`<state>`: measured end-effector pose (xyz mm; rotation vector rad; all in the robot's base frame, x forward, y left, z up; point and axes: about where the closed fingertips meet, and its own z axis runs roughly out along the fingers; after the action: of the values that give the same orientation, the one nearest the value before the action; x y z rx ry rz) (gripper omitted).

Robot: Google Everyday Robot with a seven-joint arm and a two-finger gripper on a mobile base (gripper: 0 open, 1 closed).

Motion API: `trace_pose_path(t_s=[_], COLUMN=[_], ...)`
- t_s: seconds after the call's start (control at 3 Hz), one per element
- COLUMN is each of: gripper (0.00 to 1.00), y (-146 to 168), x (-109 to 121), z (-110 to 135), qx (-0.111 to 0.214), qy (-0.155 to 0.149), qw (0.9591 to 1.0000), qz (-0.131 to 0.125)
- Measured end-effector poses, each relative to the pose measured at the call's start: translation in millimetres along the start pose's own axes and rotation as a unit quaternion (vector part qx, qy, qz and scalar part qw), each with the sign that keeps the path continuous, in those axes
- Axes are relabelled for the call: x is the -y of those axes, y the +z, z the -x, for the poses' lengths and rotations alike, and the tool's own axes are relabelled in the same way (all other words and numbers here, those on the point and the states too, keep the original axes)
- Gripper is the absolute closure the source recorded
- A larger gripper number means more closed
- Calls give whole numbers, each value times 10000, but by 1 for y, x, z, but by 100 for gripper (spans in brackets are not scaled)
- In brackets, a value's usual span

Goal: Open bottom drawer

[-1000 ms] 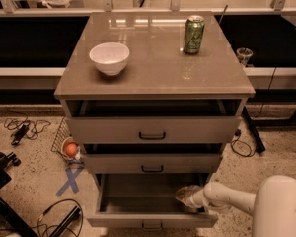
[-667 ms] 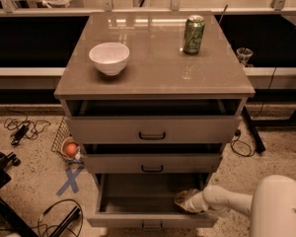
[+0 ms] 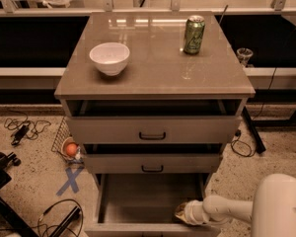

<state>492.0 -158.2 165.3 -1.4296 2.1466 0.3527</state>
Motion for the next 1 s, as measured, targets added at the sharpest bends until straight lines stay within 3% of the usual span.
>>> trace_pose_path(t_s=[0.67, 1.0], gripper=[100, 85], y=[-47, -47], x=[-69, -69], z=[-11, -11], qx=[-47, -47], qy=[-145, -145], qw=[9997, 9997], qz=[164, 165])
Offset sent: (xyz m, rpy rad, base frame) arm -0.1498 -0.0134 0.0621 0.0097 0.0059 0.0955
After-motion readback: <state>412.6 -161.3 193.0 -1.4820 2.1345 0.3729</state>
